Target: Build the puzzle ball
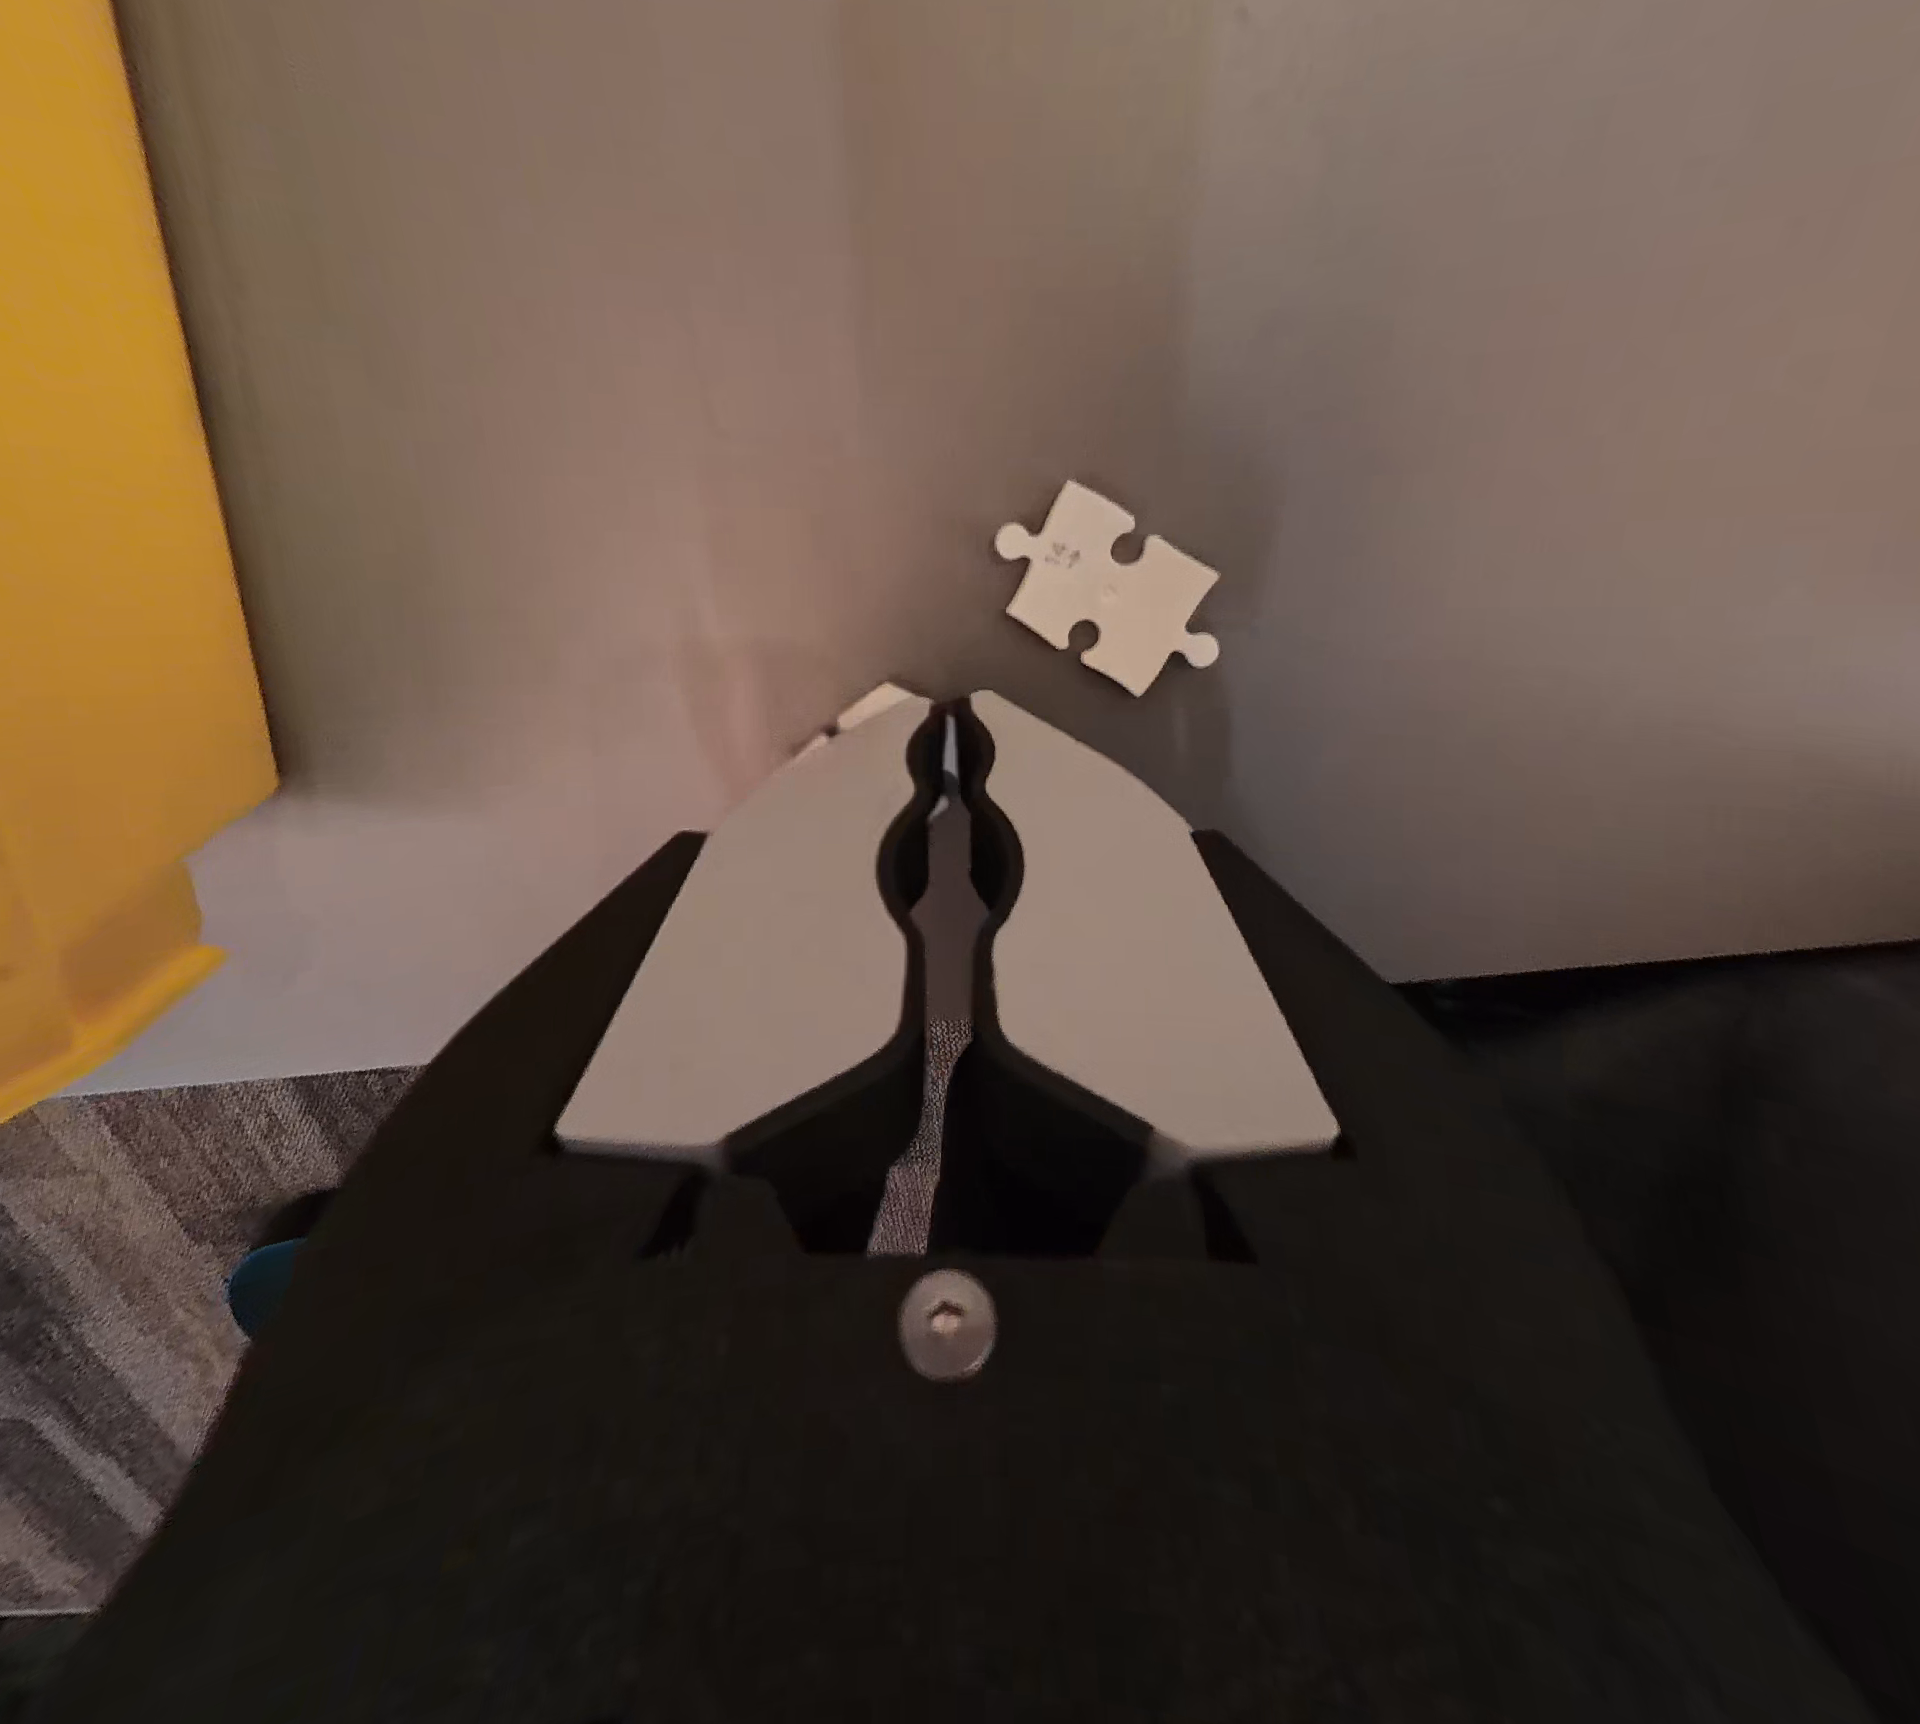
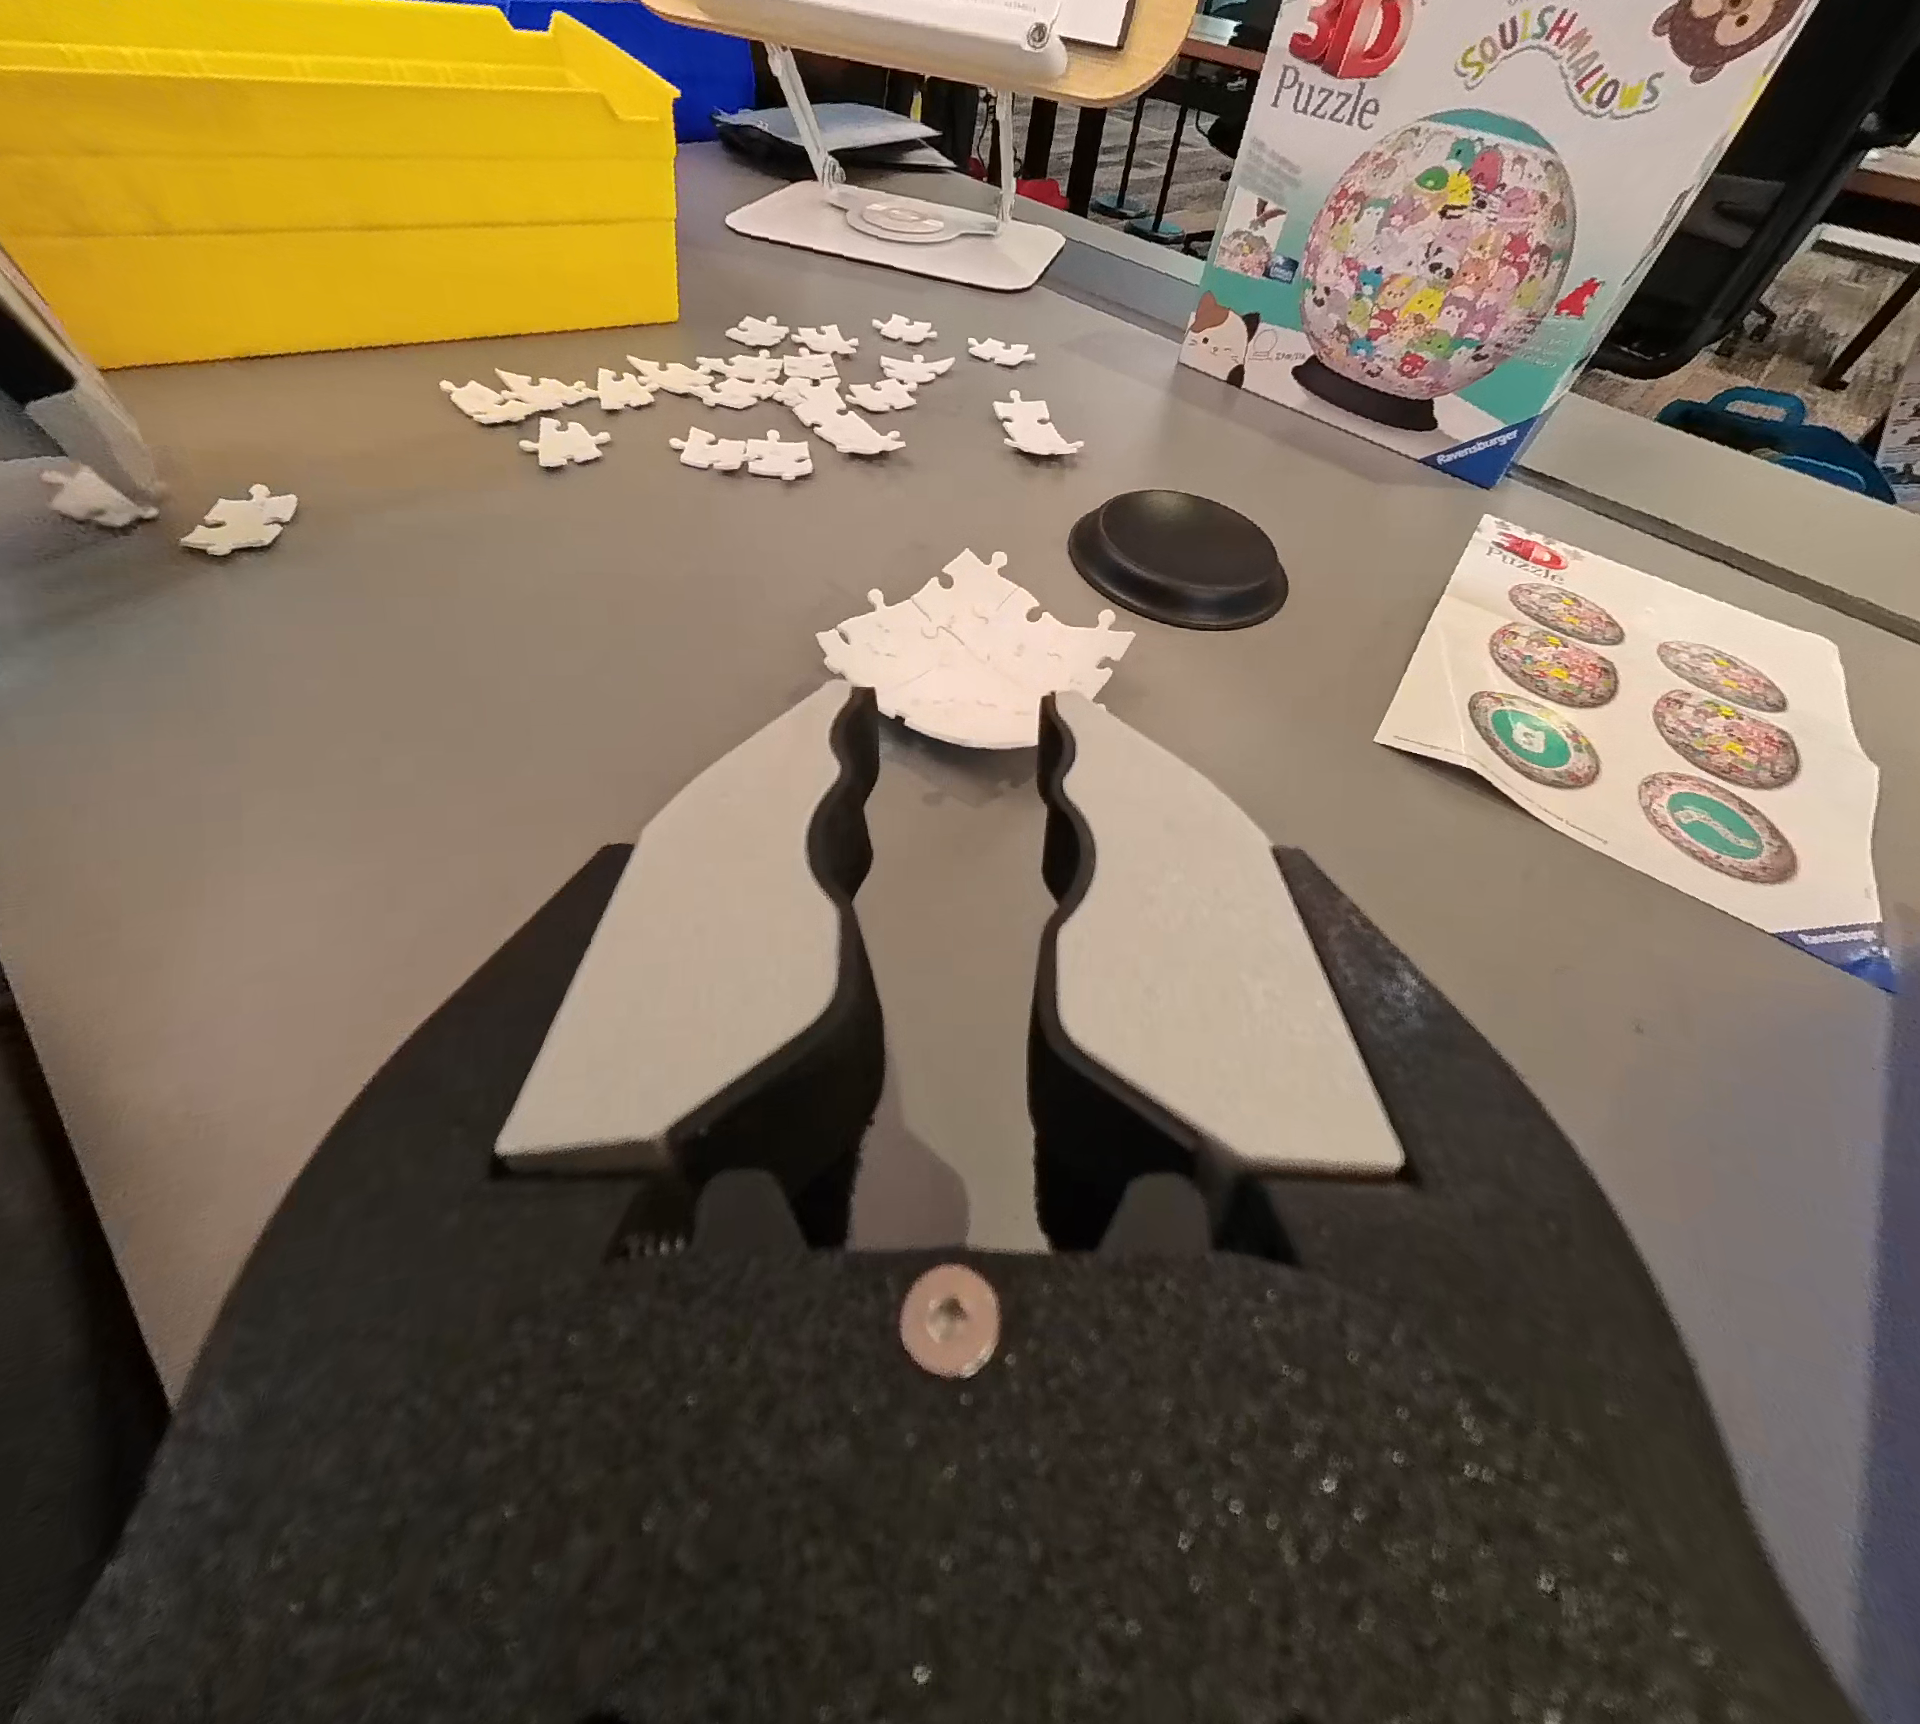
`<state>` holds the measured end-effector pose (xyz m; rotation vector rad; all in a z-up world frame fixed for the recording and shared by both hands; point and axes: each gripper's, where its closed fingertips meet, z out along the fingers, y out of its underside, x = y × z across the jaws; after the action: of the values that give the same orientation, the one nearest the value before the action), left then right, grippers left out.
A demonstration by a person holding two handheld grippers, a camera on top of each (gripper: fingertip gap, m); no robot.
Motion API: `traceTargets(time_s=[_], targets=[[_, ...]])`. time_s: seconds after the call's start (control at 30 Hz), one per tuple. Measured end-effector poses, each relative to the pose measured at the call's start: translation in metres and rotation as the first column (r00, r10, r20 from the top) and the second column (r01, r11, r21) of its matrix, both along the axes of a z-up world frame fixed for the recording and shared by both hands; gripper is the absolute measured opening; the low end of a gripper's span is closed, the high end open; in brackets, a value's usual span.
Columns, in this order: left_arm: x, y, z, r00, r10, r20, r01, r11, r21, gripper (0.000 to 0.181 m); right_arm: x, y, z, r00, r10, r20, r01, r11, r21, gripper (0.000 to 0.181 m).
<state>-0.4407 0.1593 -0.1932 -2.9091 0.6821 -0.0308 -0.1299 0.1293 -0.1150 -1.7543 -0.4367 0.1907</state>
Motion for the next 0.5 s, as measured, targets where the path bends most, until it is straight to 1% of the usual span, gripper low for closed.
traceTargets(time_s=[0.03,0.1,0.17,0.23,0.3,0.37,0.43,0.5], targets=[[0.001,0.002,0.001,1.000,0.000,0.001,0.000,1.000,0.010,0.009,0.000,0.000,0.000,1.000,-0.001,0.002,0.001,1.000,-0.001,0.029],[0.001,0.004,0.003,1.000,-0.012,0.004,0.012,1.000,0.021,0.014,0.000,0.001,-0.001,1.000,-0.003,0.007,0.003,1.000,-0.005,0.029],[-0.004,0.004,0.011,1.000,-0.015,0.019,0.015,0.999,0.045,0.024,0.000,0.001,-0.001,1.000,-0.006,0.012,0.006,1.000,-0.007,0.029],[-0.008,0.000,0.022,0.998,-0.028,0.060,0.024,0.998,0.062,0.023,0.000,0.001,-0.001,1.000,-0.006,0.013,0.006,1.000,-0.006,0.029],[-0.019,-0.008,0.026,0.996,-0.063,0.055,0.059,0.996,0.067,0.023,0.000,0.001,-0.002,1.000,-0.006,0.015,0.006,1.000,-0.007,0.029],[-0.029,-0.011,0.023,0.995,-0.094,0.032,0.091,0.992,0.087,0.019,-0.001,0.001,-0.002,1.000,-0.007,0.020,0.007,1.000,-0.009,0.029],[-0.028,-0.015,0.016,0.992,-0.108,0.064,0.104,0.992,0.068,0.018,-0.002,0.001,-0.003,1.000,-0.004,0.025,0.004,1.000,-0.012,0.029],[-0.020,-0.016,0.012,0.986,-0.125,0.112,0.118,0.991,0.068,0.019,-0.003,0.001,-0.003,0.999,-0.002,0.034,0.003,1.000,-0.014,0.029]])
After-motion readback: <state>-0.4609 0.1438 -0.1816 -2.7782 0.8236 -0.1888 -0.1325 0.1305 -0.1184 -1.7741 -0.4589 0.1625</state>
